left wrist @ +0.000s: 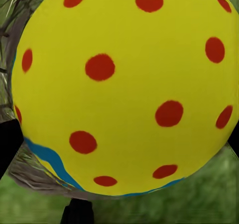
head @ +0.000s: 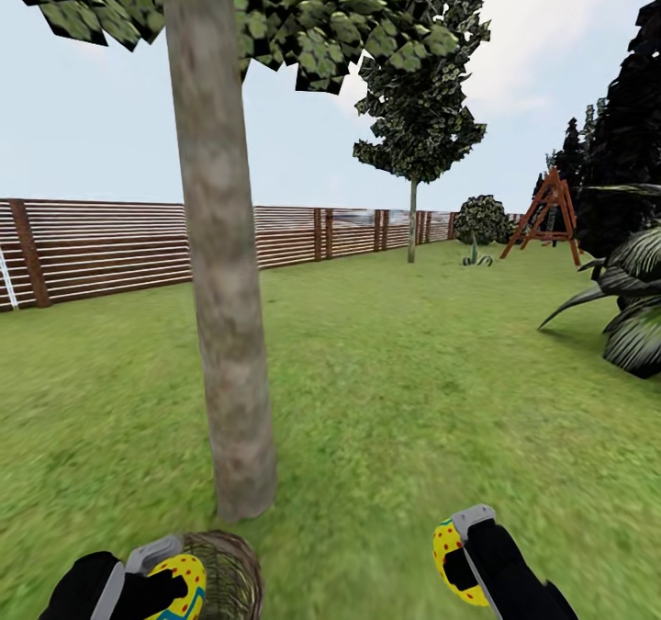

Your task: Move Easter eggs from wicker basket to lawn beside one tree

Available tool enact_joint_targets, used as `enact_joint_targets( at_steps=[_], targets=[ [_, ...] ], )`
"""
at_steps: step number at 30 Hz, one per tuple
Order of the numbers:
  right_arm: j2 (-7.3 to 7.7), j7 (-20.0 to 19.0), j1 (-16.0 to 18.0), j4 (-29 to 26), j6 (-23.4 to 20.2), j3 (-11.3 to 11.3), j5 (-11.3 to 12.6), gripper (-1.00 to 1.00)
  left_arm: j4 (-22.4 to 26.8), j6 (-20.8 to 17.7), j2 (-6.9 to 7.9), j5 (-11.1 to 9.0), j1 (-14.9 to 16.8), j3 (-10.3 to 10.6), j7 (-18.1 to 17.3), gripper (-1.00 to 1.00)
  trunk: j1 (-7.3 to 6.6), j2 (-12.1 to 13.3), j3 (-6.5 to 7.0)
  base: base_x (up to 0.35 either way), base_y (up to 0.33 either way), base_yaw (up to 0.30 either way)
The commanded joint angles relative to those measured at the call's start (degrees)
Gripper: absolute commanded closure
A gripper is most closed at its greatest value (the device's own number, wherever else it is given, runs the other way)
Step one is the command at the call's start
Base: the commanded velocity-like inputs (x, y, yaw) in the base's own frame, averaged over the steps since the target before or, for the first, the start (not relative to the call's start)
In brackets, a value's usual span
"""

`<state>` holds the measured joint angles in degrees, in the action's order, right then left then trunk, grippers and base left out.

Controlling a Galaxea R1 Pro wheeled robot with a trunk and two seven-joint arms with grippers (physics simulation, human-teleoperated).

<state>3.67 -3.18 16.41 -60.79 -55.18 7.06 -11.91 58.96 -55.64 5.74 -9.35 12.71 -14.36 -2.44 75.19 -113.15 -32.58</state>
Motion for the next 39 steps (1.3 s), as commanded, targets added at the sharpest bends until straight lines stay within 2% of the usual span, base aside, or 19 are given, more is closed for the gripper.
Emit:
enact_joint_targets(
  at_steps=[1, 5, 10, 18, 22, 27, 39],
  targets=[
    [-0.12, -0.3, 0.0, 0.0, -0.3, 0.1, -0.6, 1.0, 0.0, -0.3, -0.02, 0.0, 0.0, -0.1, -0.2, 1.0, -0.21, 0.4, 0.11, 0.268, -0.052, 0.0],
    [-0.31, -0.3, 0.1, 0.0, -0.3, 0.1, -0.5, 1.0, 0.1, -0.3, -0.03, -0.1, 0.0, -0.2, -0.1, 1.0, -1.08, 2.0, 0.83, 0.125, -0.059, 0.0],
    [-0.41, -0.4, 0.0, 0.0, -0.3, 0.3, -0.5, 1.0, 0.2, -0.3, -0.99, -0.1, 0.0, -0.2, -0.1, 1.0, -2.18, 4.0, 1.73, 0.006, -0.033, 0.0],
    [-0.42, -0.6, 0.0, 0.0, -0.1, 0.3, -0.5, 1.0, 0.2, -0.3, -0.99, -0.2, 0.0, -0.3, -0.1, 1.0, -3.94, 7.2, 3.17, 0.0, -0.211, 0.023],
    [-0.42, -0.4, 0.0, 0.1, -0.1, 0.3, -0.5, 1.0, 0.3, -0.3, -0.99, -0.2, 0.0, -0.4, -0.1, 1.0, -4.82, 8.8, 3.88, -0.019, -0.097, 0.24],
    [-0.42, -0.4, 0.0, 2.9, -0.1, 0.2, -0.7, 1.0, 0.7, -0.3, -0.99, -0.2, 0.0, -0.5, -0.1, 1.0, -5.92, 10.8, 4.78, -0.088, -0.293, 0.288],
    [-0.82, -0.4, 0.1, 3.2, 0.0, 0.4, -0.8, 1.0, 1.0, -0.3, -0.96, -0.2, 0.0, -0.6, -0.1, 1.0, -8.55, 15.6, 6.94, -0.112, -0.313, 0.283]
  ],
)
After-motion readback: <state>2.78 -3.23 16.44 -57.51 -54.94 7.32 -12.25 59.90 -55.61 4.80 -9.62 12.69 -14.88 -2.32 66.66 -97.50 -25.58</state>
